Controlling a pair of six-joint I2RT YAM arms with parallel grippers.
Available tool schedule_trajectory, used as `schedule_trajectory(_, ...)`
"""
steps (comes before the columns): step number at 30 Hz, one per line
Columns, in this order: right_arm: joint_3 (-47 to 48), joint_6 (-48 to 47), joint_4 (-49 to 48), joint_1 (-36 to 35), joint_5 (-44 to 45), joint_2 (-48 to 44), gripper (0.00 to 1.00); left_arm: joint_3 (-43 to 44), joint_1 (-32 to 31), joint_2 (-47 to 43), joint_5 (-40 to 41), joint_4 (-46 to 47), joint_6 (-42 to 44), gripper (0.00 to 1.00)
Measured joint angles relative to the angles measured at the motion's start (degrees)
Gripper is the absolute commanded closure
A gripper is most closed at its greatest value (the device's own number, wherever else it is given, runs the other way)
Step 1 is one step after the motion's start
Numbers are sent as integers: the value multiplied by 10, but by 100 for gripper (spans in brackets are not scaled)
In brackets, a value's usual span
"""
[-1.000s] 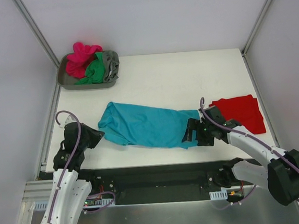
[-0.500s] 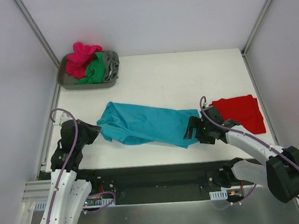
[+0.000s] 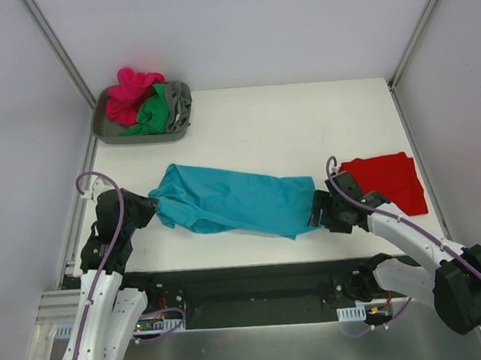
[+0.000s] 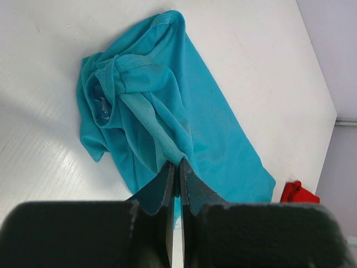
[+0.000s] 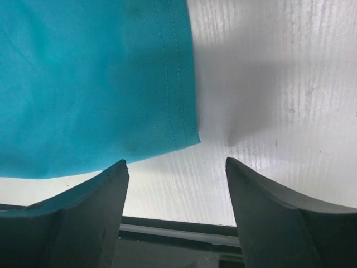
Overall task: Fold and stack the t-shirts
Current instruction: Flatten out the tshirt
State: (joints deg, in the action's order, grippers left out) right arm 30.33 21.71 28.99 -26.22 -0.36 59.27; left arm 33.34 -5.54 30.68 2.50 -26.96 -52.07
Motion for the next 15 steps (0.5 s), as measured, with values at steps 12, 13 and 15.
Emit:
schedule_trajectory(12,13,6,-10,0,-5,77,54,0,0,0,-1,10,0,100)
schedule_trajectory(13,17,6,-10,0,-5,83,57,0,0,0,-1,10,0,100)
schedule_trajectory(15,22,6,-11,0,-4,95,60,0,0,1,-1,10,0,100)
